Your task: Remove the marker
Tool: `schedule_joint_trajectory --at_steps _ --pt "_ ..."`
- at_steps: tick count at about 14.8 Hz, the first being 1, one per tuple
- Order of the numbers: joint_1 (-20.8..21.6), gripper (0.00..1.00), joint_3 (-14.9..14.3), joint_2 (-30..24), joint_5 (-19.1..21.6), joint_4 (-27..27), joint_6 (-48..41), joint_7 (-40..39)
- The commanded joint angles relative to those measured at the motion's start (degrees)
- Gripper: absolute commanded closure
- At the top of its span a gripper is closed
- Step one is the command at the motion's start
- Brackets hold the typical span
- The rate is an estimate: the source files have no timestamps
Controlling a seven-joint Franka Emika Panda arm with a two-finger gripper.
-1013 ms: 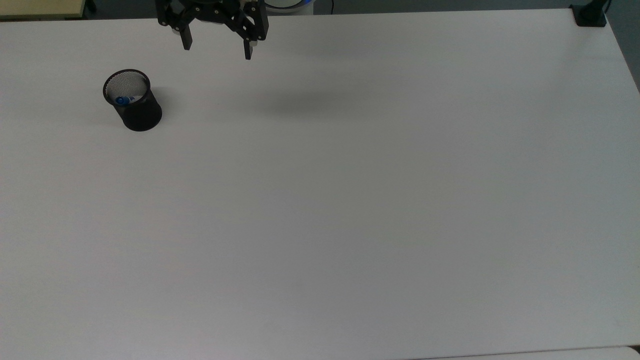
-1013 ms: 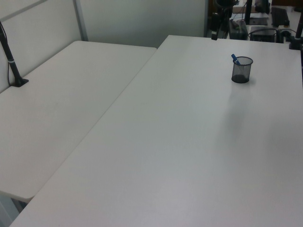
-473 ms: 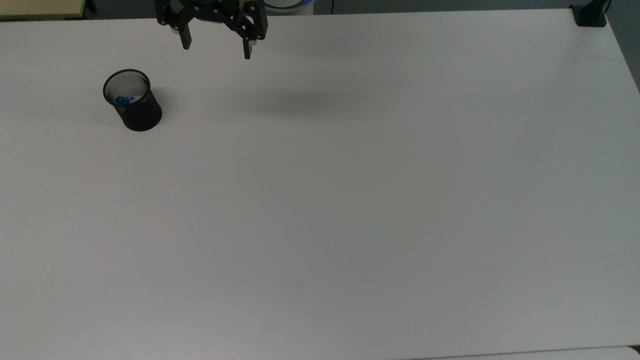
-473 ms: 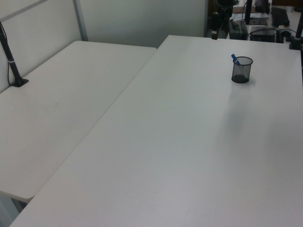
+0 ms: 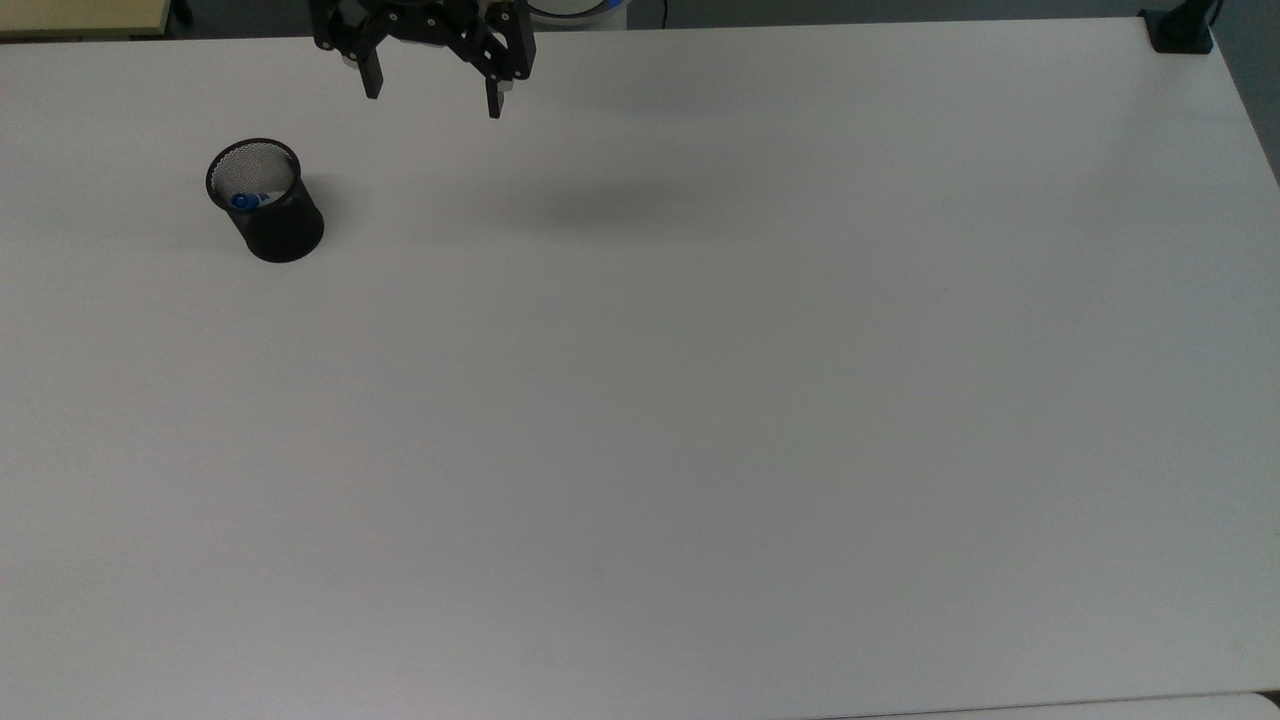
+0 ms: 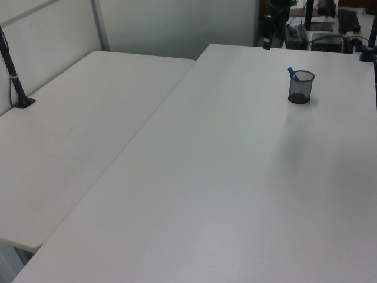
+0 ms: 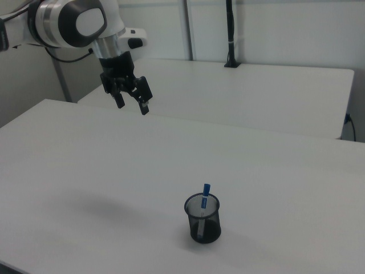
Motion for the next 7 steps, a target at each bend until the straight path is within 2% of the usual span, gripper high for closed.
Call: schedule_joint_trajectory --at_steps 1,5,7 --pt "0.6 0.0 -0.8 -0.8 0.2 0.4 -2.1 -1.5" --pt "0.2 0.0 -0.9 -1.0 0.2 0.3 -2.0 -2.2" --pt "-0.4 0.0 -1.2 -1.8 0.2 -0.1 -2.2 -6.4"
